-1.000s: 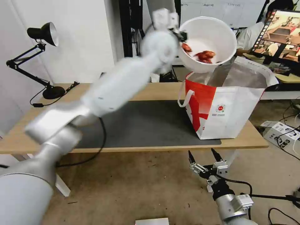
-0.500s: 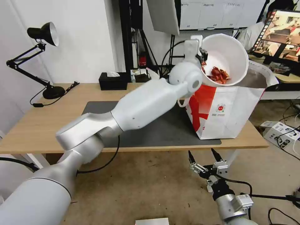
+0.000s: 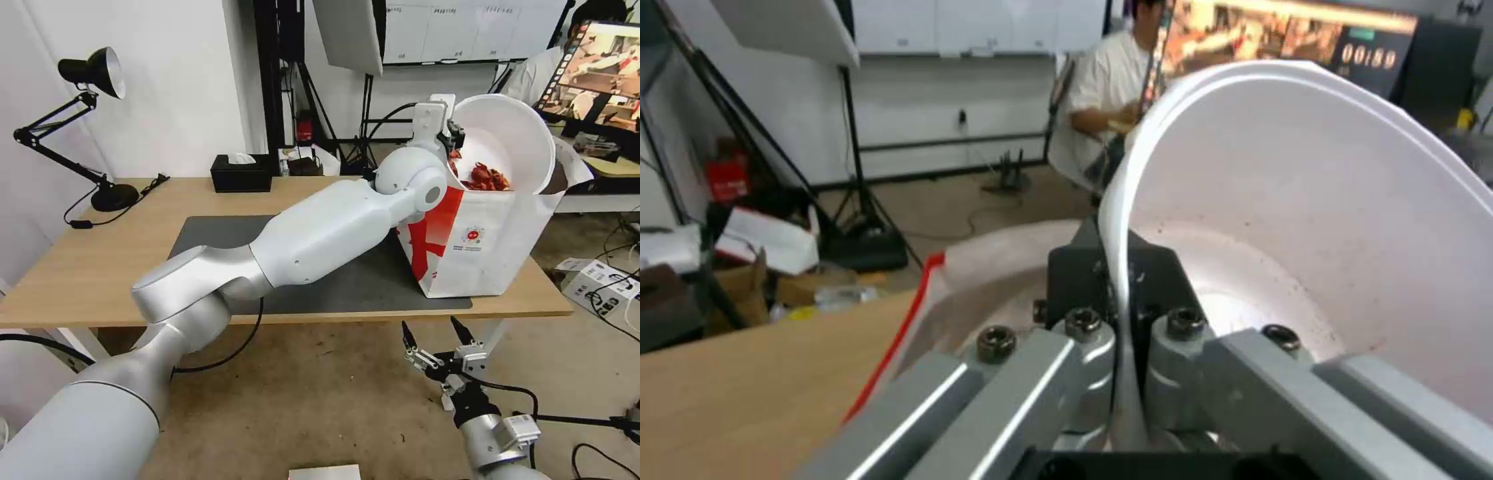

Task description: Pick up the trash from the table and place it into the takeout bag.

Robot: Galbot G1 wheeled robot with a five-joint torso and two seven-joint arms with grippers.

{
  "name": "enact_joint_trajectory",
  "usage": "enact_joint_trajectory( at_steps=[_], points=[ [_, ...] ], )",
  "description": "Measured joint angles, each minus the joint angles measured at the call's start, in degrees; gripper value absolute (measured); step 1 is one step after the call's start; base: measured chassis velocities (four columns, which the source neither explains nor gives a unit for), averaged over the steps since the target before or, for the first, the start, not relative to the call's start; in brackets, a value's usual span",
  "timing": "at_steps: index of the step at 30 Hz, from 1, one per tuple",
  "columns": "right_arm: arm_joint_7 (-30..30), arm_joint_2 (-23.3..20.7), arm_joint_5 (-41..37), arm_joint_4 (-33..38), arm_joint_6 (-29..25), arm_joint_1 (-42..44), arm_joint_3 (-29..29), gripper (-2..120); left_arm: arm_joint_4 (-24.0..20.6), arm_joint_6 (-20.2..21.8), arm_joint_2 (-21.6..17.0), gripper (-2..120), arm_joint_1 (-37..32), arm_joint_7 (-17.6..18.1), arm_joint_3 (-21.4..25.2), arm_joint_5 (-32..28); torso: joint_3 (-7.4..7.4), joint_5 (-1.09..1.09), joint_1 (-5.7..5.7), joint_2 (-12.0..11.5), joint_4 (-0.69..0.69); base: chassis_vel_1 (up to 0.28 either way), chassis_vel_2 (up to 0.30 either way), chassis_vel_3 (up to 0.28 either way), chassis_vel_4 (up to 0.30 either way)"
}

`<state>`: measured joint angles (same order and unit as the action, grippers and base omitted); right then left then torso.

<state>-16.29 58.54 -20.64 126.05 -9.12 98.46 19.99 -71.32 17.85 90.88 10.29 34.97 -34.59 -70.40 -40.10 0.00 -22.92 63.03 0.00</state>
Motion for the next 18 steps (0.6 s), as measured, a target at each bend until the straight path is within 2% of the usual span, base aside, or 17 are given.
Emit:
enact_joint_trajectory(
  at_steps=[5,11,14,15,18],
  points=[
    [0.0,0.0,0.0,0.0,0.0,0.0,0.0,100,0.67,3.85,-0.23,0,-0.31,0.38,-0.06,-2.42,0.0,0.0,0.0,0.0,0.0,0.0,0.0,0.0,0.0],
    [0.0,0.0,0.0,0.0,0.0,0.0,0.0,100,-0.23,4.97,-0.93,0,-1.11,1.0,-0.21,-5.52,0.0,0.0,0.0,0.0,0.0,0.0,0.0,0.0,0.0],
    [0.0,0.0,0.0,0.0,0.0,0.0,0.0,100,-3.11,8.52,-2.74,1,-1.57,-1.23,-0.16,-9.0,0.0,0.0,0.0,0.0,0.0,0.0,0.0,0.0,0.0],
    [0.0,0.0,0.0,0.0,0.0,0.0,0.0,100,-3.11,8.52,-2.74,1,-1.57,-1.23,-0.16,-9.0,0.0,0.0,0.0,0.0,0.0,0.0,0.0,0.0,0.0],
    [0.0,0.0,0.0,0.0,0.0,0.0,0.0,100,-4.88,10.8,-3.54,14,-1.92,-2.24,-0.29,-10.17,0.0,-0.01,0.0,0.0,0.0,0.0,0.0,0.0,0.0]
  ],
)
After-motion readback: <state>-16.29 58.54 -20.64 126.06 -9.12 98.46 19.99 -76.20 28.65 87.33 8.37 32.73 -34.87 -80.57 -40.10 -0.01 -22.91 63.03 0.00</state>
